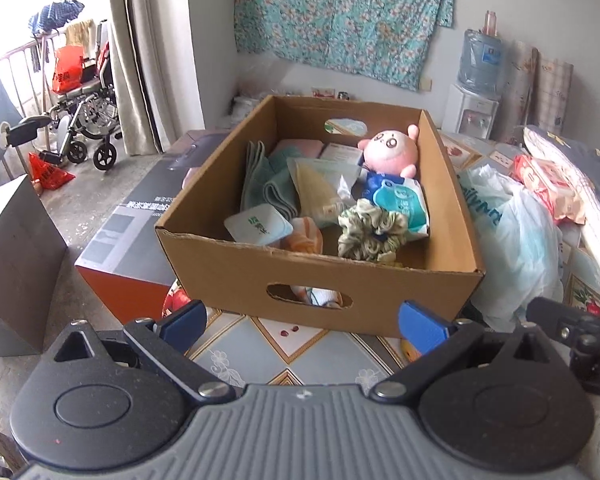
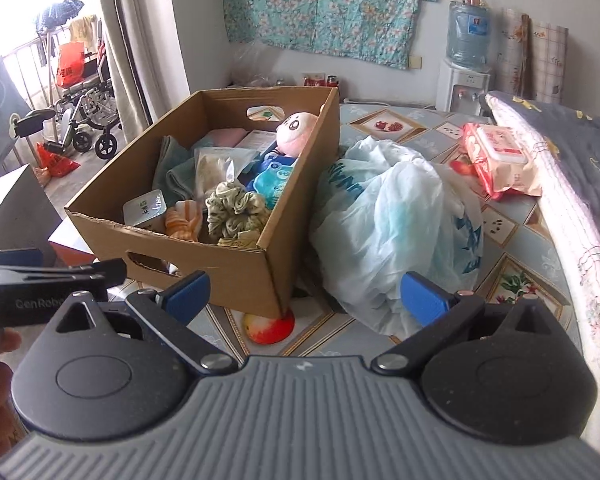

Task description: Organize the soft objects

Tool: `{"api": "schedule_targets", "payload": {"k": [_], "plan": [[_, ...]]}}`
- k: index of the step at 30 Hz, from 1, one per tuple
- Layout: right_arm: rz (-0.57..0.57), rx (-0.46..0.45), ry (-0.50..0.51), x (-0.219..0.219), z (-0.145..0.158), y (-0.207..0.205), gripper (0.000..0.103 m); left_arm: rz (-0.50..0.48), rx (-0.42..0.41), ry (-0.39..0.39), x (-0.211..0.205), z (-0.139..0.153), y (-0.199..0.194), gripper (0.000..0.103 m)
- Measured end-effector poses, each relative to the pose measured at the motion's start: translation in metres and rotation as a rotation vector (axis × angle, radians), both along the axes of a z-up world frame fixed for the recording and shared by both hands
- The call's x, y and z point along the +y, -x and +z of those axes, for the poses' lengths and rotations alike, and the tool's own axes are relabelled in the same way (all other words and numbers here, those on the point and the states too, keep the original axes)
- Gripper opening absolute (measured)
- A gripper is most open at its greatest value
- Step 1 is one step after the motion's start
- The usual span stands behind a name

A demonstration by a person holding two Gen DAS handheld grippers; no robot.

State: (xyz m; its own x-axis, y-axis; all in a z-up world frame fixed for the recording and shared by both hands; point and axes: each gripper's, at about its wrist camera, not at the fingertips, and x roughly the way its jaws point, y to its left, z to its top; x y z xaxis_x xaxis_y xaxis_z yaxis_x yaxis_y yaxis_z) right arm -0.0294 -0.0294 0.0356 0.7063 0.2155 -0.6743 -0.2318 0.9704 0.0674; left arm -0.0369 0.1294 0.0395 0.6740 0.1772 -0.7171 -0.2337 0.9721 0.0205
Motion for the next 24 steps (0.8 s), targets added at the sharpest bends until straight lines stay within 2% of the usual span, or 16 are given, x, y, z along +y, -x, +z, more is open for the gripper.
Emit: {"api": "schedule_targets", "payload": {"k": [9,24], "plan": [[-0.003,0.045,0.003,0.004,-0.009,-0.013,0.102,-0.020,0.013,0.009,-0.002,0.000,-0.002,0.103],[-0.022,0.064,0.015,0.005,-0.015,-0.022,0.102,-0.021,0.022,0.001,-0.002,-0.001,-0.007,0.103]]}}
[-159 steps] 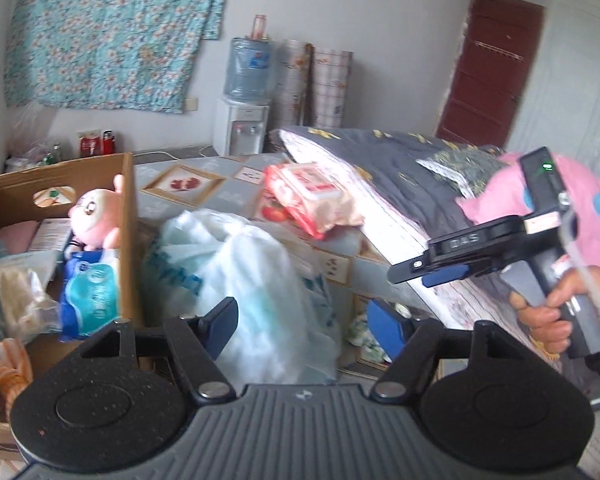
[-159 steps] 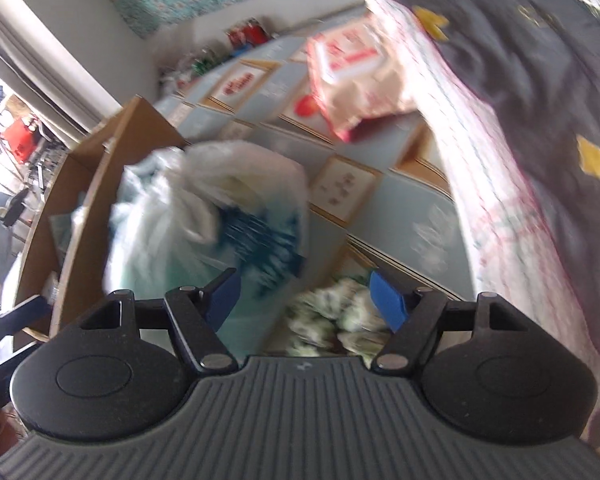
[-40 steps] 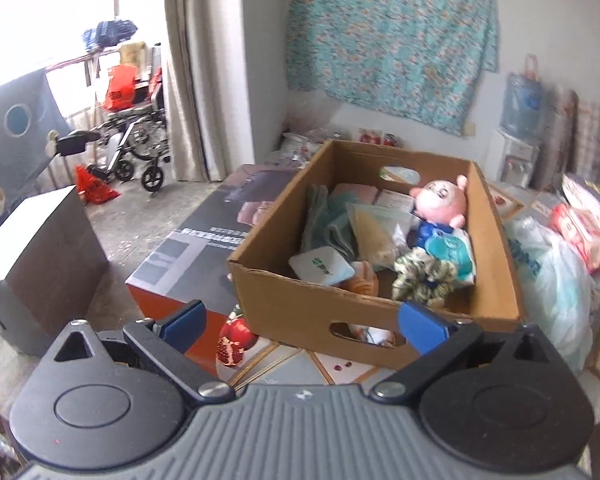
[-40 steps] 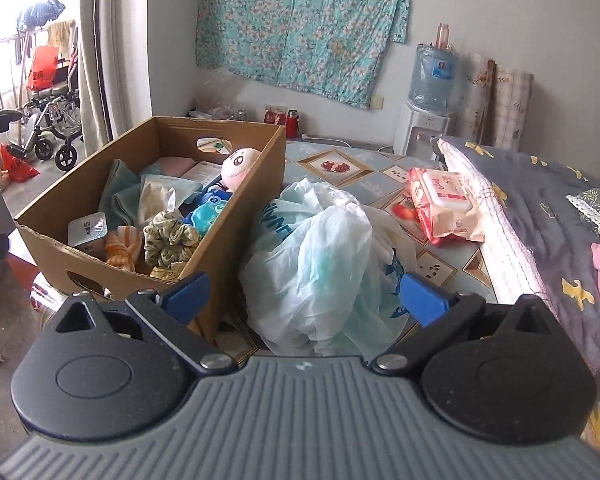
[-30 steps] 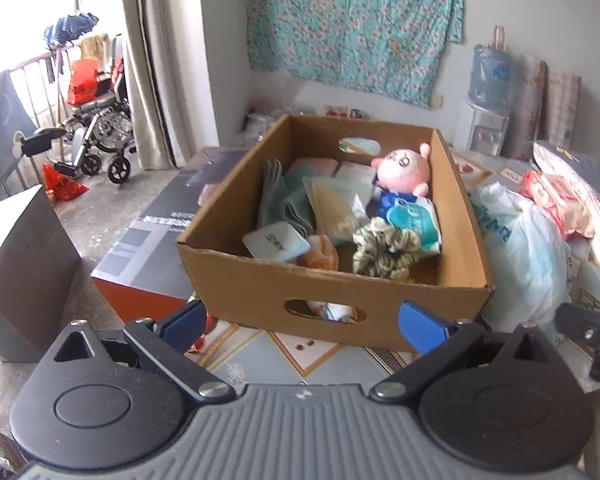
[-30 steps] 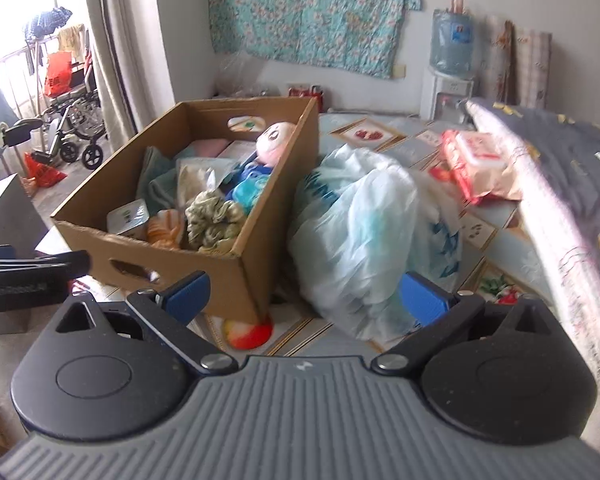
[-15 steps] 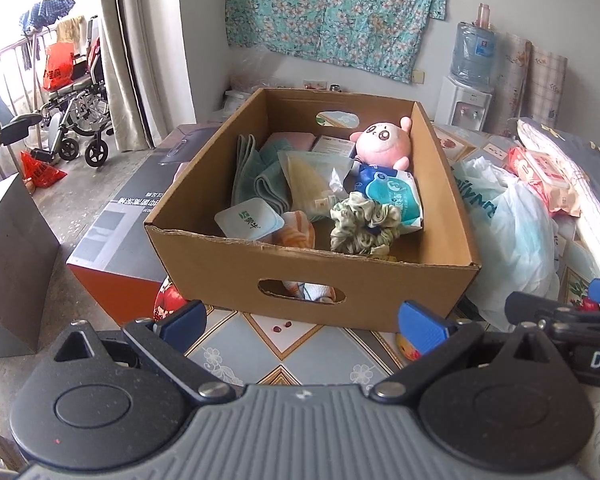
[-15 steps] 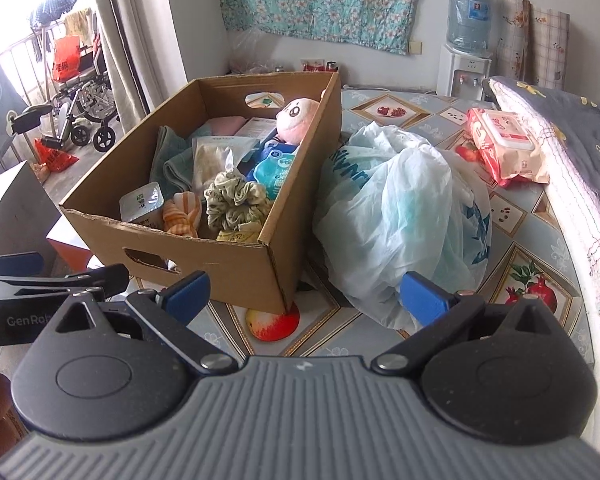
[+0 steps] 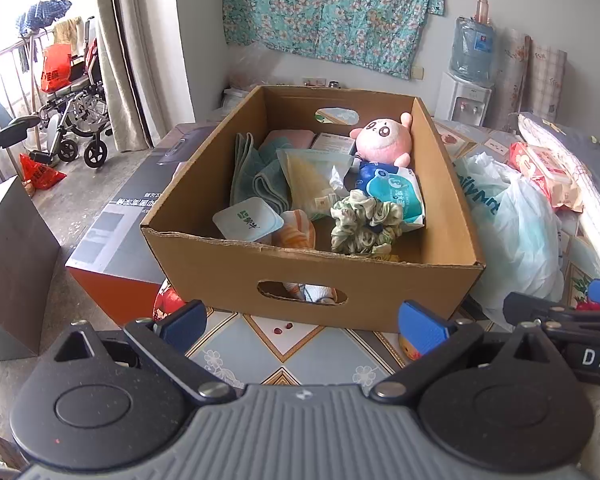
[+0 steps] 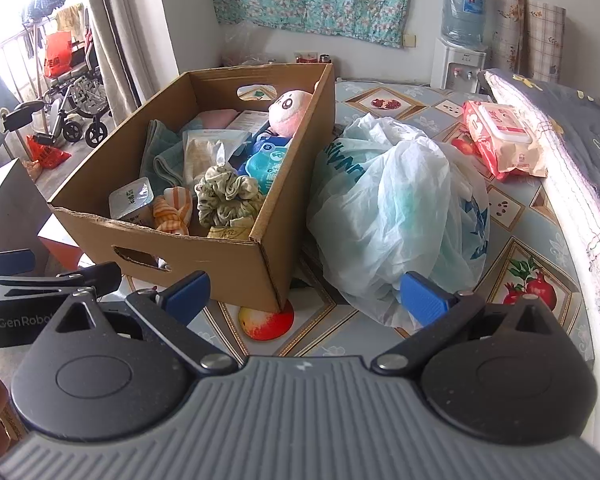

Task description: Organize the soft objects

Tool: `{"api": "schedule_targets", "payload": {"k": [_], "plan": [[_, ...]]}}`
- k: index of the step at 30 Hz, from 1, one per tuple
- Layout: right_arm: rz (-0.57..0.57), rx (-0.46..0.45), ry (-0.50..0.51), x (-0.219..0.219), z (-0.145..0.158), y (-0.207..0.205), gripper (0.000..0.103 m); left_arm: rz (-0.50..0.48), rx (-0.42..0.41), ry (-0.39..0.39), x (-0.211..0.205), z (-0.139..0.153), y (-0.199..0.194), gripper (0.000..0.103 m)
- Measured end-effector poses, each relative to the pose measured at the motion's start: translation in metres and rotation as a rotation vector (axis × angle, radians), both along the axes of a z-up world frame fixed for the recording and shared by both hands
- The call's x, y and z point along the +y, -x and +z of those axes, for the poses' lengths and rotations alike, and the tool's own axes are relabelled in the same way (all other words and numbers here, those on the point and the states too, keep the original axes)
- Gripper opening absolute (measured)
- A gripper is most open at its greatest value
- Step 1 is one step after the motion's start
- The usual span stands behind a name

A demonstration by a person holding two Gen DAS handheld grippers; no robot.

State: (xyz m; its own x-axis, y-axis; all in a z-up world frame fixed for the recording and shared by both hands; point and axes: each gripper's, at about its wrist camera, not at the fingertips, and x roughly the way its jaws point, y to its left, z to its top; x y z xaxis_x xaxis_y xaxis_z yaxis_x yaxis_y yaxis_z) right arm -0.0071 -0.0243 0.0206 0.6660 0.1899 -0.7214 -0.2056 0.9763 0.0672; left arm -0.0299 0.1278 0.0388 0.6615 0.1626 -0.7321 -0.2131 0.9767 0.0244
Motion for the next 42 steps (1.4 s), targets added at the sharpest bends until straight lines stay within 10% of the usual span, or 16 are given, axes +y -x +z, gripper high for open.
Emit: {"api": "schedule_targets", "payload": {"k": [42], "plan": [[0.009,-0.021,0.015,0.012,0.008,-0.004,0.102,0.029,-0.015,0.011,0.018,0.005,-0.004,0.102]]}}
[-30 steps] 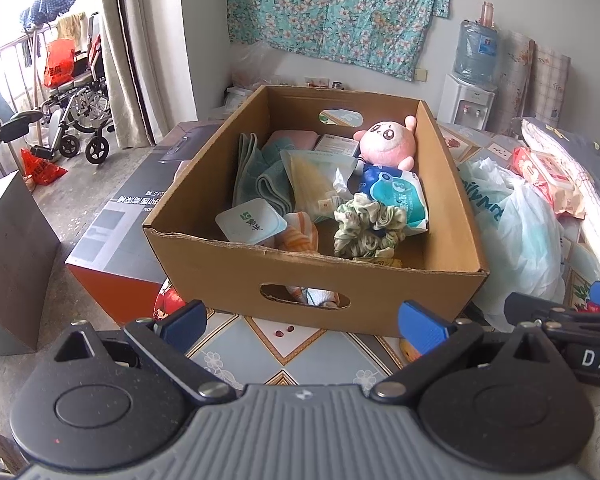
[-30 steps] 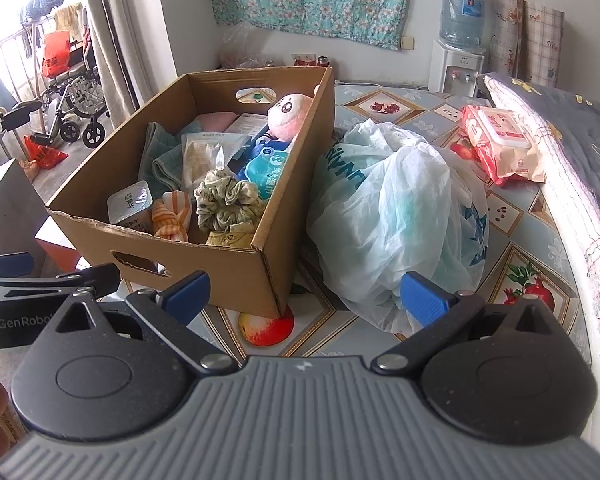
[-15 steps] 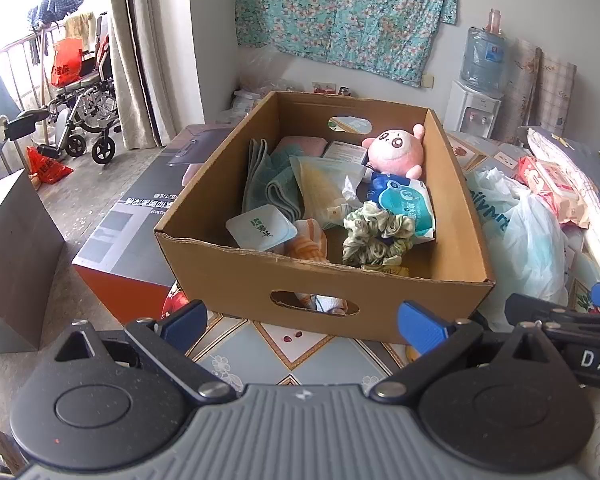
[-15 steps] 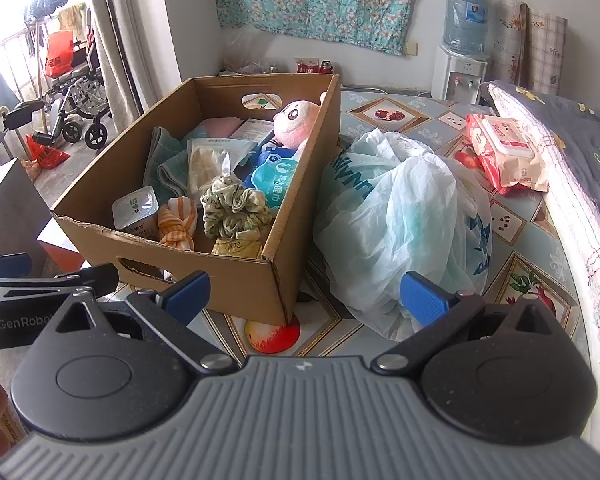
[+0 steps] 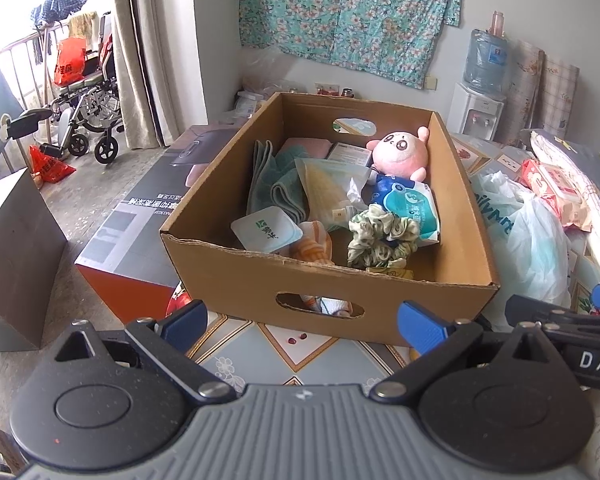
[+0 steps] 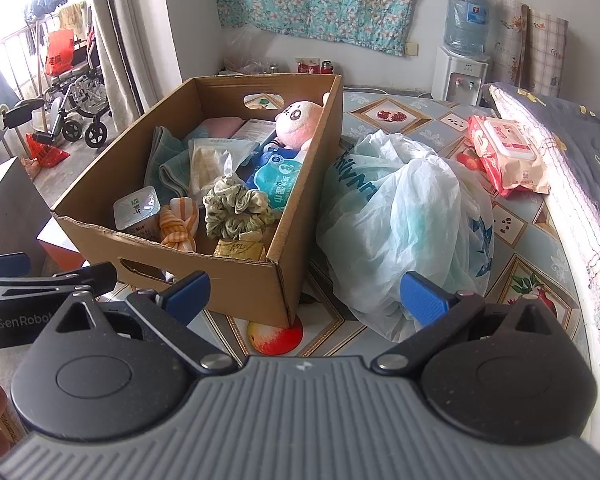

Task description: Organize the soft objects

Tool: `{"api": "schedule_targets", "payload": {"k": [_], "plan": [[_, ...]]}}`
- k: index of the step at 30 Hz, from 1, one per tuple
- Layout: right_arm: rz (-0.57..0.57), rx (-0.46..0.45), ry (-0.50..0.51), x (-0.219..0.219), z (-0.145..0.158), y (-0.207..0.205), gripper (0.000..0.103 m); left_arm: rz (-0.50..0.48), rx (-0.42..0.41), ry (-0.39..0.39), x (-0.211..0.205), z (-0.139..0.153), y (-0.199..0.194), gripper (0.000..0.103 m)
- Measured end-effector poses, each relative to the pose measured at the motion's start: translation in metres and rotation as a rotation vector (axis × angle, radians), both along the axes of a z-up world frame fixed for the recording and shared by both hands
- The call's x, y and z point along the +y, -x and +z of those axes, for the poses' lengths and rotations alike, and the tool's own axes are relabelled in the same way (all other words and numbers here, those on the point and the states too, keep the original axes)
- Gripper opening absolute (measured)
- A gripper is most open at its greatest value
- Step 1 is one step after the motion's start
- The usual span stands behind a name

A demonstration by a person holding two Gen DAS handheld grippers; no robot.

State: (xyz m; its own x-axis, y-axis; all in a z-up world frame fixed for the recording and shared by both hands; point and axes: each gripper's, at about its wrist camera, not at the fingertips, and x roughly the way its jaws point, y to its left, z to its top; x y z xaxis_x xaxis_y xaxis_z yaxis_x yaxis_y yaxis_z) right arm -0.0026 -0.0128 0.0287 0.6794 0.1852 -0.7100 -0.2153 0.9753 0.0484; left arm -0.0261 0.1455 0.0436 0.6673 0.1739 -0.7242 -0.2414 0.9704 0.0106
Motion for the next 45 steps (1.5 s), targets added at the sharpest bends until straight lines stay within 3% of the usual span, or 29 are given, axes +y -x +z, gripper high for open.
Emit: {"api": "schedule_targets", "payload": {"k": [45], "plan": [[0.001,0.004,-0.001,0.0022,-0.0004,-0.0019,0.102,0.001,0.001,-0.003,0.0009,0.0001,-0.0002,0.102]]}}
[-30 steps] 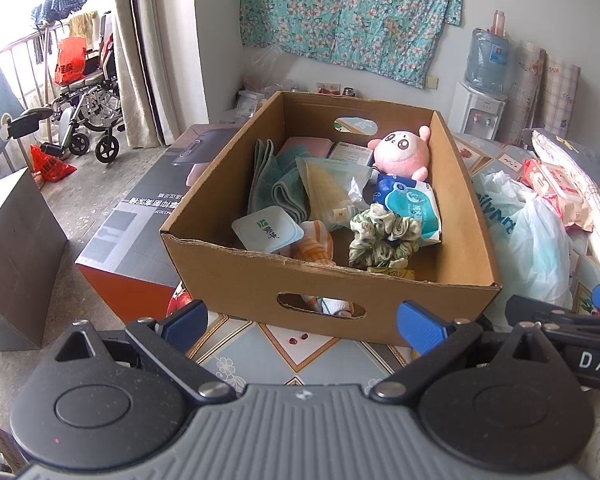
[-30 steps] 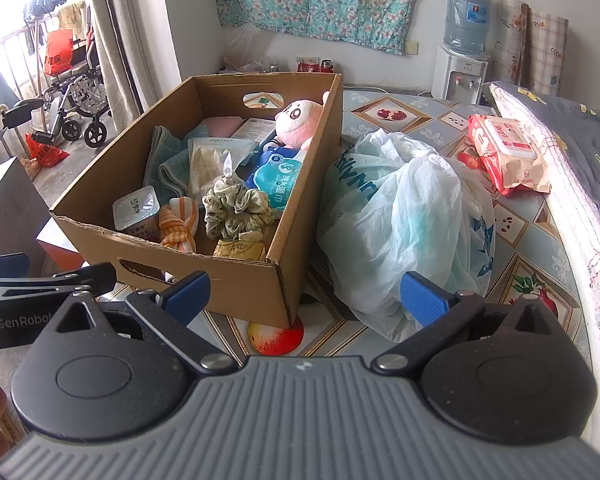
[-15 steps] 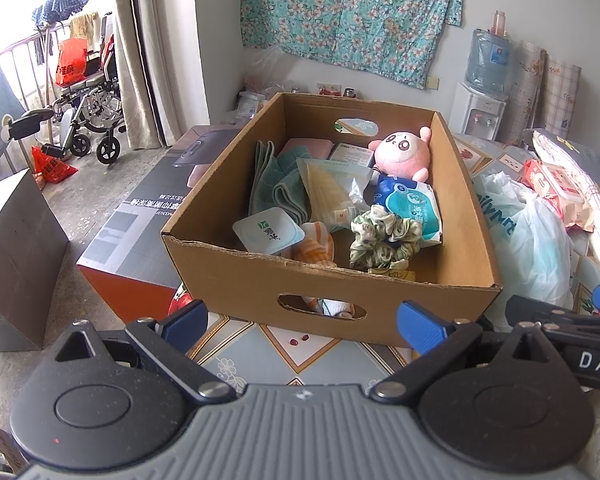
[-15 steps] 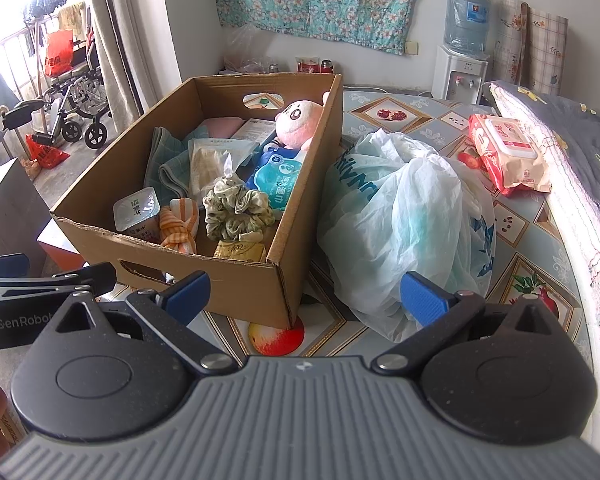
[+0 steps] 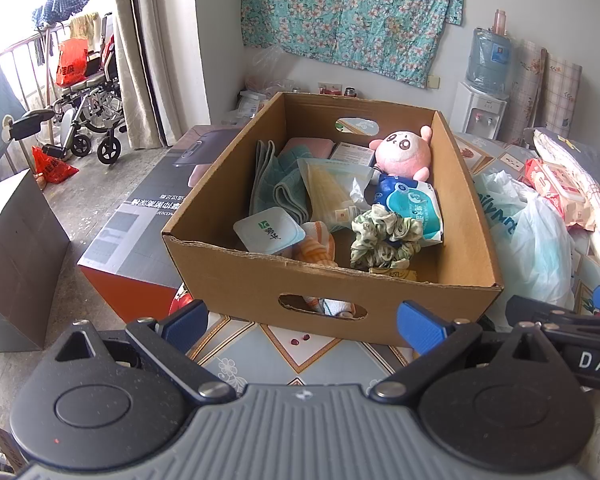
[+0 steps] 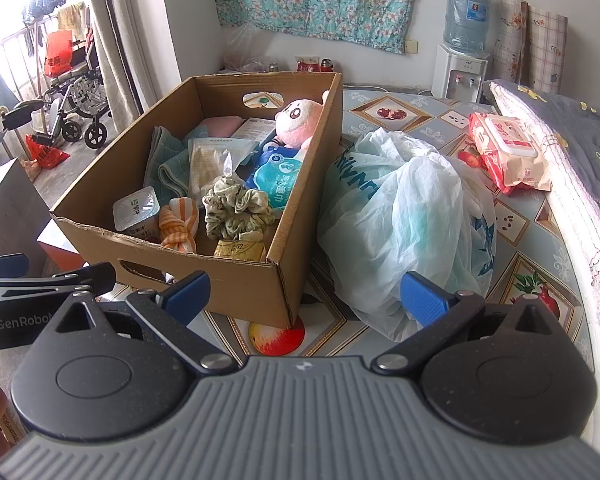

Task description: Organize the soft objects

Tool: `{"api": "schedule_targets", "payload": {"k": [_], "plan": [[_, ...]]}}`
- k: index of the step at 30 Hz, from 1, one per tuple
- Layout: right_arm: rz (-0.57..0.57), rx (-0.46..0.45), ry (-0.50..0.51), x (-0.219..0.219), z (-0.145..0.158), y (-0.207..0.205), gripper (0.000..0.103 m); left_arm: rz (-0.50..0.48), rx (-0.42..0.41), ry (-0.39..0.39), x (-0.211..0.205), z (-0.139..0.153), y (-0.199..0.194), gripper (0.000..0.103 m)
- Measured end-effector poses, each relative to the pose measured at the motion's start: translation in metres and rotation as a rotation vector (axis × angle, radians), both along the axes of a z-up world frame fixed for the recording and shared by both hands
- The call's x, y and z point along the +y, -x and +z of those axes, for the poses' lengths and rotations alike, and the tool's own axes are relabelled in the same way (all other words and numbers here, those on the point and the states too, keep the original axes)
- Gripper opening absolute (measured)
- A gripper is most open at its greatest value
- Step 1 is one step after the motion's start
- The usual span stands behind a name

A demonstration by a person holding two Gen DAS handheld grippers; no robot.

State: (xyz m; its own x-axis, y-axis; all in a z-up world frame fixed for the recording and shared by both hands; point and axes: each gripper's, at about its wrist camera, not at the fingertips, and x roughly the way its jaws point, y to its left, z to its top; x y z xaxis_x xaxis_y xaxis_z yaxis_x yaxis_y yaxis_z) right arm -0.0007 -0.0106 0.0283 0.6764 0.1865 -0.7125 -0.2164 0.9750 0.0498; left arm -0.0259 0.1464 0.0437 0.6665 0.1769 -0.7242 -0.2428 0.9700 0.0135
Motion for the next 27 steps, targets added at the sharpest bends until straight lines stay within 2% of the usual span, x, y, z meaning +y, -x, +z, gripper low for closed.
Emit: {"api": "schedule_targets", "payload": {"k": [27], "plan": [[-0.001,0.004,0.000,0.0021,-0.0013,-0.0016,0.102,0.007,0.005,0.001,0.0038,-0.0008,0.0017,0.102]]}}
